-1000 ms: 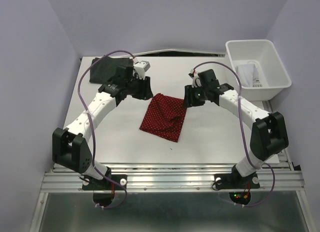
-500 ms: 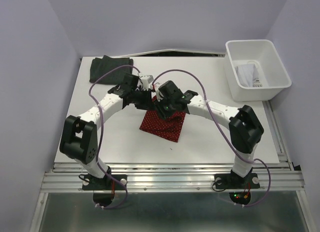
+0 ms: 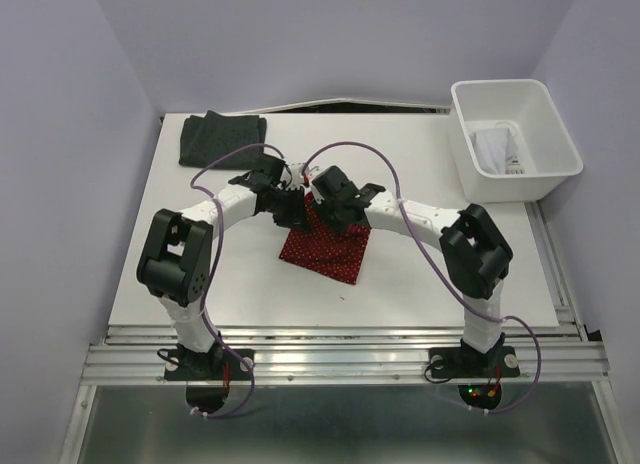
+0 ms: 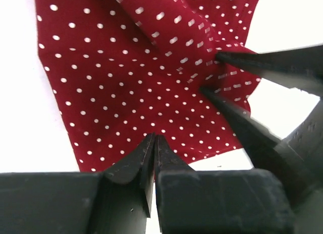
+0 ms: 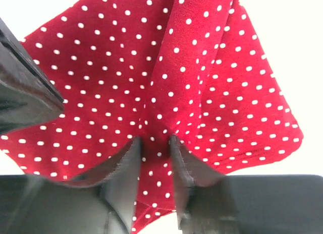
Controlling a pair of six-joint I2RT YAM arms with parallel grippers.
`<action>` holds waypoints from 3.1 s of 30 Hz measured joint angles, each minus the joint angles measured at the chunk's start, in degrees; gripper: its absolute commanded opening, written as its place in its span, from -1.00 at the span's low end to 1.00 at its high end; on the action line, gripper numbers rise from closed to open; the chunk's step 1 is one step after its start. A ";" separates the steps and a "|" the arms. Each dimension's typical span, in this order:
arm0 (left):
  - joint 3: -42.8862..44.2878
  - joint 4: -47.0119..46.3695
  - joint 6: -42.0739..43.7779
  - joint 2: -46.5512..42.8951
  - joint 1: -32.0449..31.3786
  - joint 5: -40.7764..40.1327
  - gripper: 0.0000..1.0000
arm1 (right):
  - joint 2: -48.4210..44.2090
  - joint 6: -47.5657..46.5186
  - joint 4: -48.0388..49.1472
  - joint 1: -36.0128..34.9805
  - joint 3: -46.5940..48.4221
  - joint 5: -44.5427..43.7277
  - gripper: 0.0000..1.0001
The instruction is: Fold and stack the skirts
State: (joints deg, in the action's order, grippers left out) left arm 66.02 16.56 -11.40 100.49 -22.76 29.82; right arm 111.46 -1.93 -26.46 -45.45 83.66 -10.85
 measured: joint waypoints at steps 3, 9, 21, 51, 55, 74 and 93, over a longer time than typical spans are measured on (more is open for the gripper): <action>0.00 -0.22 -0.17 0.39 0.00 -0.55 -0.79 | 0.00 -1.14 0.33 0.00 -0.11 -1.40 -0.80; -0.22 -0.85 -0.61 1.40 0.00 -2.34 -0.93 | 0.00 -3.04 1.20 0.46 -0.13 -3.54 -0.99; -1.40 -0.98 -0.70 4.35 -0.04 -6.88 -1.00 | -1.81 -5.14 1.55 10.05 -0.31 -1.14 -0.99; -10.62 -18.56 3.17 -13.05 -13.64 -6.01 -1.00 | -8.98 0.61 -2.62 16.87 1.99 25.59 -0.39; -10.62 -20.79 2.40 -8.33 -15.52 -6.03 -1.00 | -8.39 3.32 -3.50 16.87 -0.85 32.52 -0.46; -8.85 -29.31 -4.20 5.16 -20.20 -6.54 -1.00 | 4.52 6.12 -1.42 23.26 -1.16 32.74 -0.46; -7.65 -25.33 -6.43 0.68 -23.10 -6.71 -0.32 | 14.93 6.29 -1.57 23.37 18.56 31.50 0.21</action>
State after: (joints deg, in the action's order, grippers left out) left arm 58.37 -8.78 -17.82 101.16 -45.87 23.11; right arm 126.39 4.36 -28.03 -22.09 102.21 20.64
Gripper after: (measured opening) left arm 0.293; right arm 0.510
